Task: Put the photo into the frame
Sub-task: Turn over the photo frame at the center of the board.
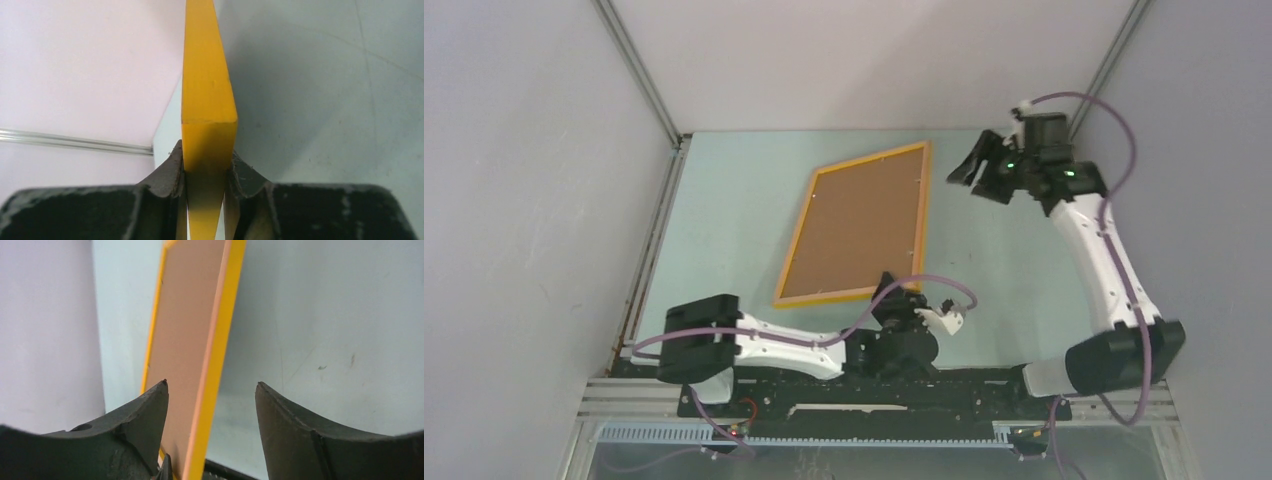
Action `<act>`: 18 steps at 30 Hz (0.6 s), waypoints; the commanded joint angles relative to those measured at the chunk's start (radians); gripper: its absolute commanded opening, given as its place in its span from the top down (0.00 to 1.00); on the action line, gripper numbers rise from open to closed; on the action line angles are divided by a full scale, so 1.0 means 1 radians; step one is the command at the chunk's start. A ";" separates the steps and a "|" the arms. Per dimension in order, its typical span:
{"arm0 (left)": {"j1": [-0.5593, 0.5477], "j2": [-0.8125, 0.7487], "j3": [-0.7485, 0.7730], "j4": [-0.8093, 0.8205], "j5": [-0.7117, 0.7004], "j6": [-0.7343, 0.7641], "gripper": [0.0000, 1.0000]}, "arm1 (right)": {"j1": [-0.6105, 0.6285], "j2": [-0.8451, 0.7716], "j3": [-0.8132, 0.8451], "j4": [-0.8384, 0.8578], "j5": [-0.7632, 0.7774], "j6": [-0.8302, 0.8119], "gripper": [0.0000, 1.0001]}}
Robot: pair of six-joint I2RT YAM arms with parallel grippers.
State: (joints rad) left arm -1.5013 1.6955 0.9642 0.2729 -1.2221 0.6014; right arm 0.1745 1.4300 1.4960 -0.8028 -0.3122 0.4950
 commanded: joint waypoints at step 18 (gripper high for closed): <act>0.663 -0.912 -0.102 -0.412 0.968 -0.895 1.00 | -0.078 -0.131 -0.300 0.228 -0.165 0.023 0.32</act>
State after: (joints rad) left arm -0.8940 0.8219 0.9398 -0.2420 -0.5747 -0.0967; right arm 0.0463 1.2781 1.2026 -0.6804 -0.4503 0.5076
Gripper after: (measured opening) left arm 0.230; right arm 0.682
